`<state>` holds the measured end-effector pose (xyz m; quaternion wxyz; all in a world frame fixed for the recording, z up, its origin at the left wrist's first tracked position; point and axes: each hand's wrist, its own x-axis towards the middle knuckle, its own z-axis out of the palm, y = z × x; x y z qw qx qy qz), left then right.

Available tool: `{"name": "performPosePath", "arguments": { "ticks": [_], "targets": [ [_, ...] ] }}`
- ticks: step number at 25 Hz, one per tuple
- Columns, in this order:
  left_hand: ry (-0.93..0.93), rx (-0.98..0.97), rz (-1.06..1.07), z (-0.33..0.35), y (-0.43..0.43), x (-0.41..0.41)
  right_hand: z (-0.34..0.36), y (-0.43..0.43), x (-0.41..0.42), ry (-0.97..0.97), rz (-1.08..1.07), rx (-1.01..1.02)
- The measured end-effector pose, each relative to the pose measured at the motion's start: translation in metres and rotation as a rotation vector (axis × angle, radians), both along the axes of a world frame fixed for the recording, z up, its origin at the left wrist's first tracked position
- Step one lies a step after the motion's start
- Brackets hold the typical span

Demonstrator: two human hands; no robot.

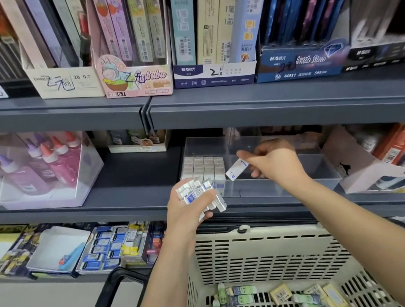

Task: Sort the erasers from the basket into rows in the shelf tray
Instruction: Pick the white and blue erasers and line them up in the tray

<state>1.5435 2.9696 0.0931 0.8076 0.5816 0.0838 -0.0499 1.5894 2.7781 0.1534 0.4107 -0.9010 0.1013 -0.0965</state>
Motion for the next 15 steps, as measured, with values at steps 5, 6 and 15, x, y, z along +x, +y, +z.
{"name": "performPosePath", "arguments": {
  "ticks": [5,6,15],
  "targets": [
    [0.001,0.018,-0.004,0.000,-0.002,0.001,0.008,0.011,0.005,0.030,-0.009,-0.216],
    [0.001,0.018,-0.003,0.000,-0.002,0.001,0.009,0.013,0.006,0.044,-0.005,-0.262],
    [-0.002,0.017,-0.014,-0.001,-0.001,0.001,0.028,0.017,0.009,0.076,0.178,-0.347]
  ]
}}
